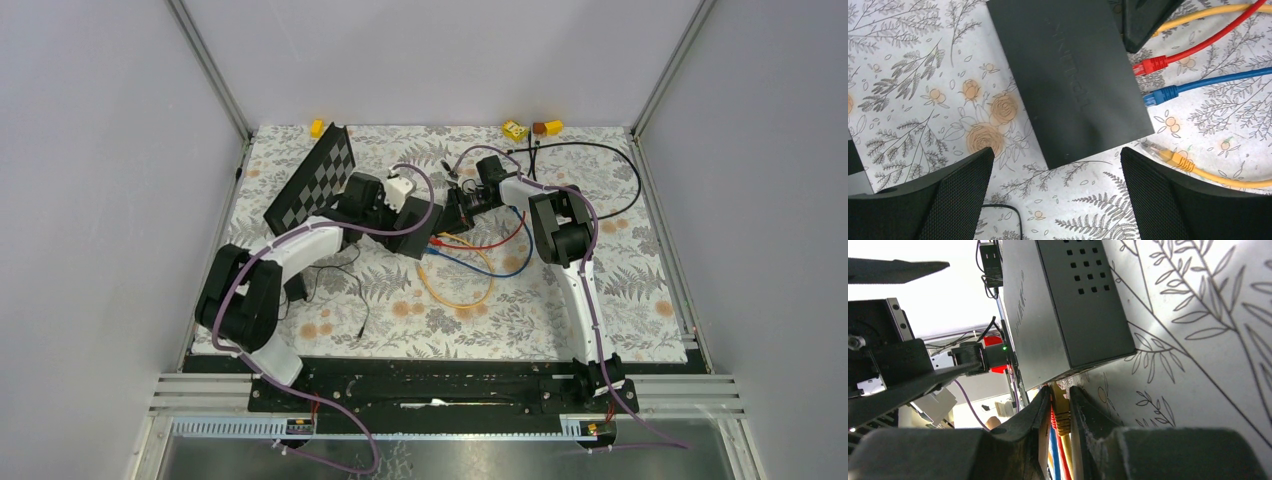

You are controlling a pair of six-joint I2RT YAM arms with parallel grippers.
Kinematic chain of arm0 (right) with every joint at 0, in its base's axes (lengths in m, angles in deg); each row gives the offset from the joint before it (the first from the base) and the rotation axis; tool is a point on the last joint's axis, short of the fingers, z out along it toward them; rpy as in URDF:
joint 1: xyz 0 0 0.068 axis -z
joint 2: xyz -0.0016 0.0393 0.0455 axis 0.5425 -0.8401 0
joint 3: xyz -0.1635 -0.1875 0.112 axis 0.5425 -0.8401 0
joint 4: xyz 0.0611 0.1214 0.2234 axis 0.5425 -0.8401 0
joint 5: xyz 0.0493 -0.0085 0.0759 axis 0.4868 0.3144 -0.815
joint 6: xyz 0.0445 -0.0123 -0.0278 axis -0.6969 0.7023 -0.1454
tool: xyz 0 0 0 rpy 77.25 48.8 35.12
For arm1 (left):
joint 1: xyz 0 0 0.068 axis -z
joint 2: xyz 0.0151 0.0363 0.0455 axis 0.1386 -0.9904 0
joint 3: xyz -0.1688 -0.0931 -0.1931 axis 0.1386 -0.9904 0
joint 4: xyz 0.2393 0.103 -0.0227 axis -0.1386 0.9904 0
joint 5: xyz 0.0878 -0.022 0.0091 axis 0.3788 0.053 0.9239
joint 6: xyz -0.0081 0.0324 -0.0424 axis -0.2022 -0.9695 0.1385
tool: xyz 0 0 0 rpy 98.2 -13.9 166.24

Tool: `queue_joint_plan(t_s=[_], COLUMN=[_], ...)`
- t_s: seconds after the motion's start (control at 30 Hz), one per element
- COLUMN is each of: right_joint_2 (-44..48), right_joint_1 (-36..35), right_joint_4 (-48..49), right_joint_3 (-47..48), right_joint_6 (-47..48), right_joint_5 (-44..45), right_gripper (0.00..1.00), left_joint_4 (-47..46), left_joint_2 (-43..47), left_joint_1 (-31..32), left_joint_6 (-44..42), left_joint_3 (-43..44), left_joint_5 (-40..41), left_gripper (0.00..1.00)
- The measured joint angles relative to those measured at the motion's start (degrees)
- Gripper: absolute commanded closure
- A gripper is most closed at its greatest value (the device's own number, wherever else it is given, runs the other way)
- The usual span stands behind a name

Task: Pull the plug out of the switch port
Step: Pull the connector from the switch port.

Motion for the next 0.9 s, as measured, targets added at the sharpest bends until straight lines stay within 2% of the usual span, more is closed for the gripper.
queue_joint_plan(t_s=[0.23,0.6,0.9], right_joint_2=[0.00,0.00,0.00], right_joint_1=[0.00,-0.02,-0.02], right_joint_4=[-0.07,-0.07,-0.04], right_joint_3=[0.02,0.02,0.00], right_joint_6=[0.11,0.17,0.20], right_joint_5=[-0.02,-0.02,0.00], right_gripper=[0.80,0.80,0.80], left_joint_4=[-0.13,-1.14,-2.51], left_joint_2=[-1.14,-10.38,-11.58], left_joint_1=[4.61,11.30,13.27], left_joint_6=[-0.42,1.14,2.75], left_joint_3=[1.14,5.55,5.70], left_joint_5=[1.86,6.14,9.14], left_gripper=[0.01,0.01,0.01])
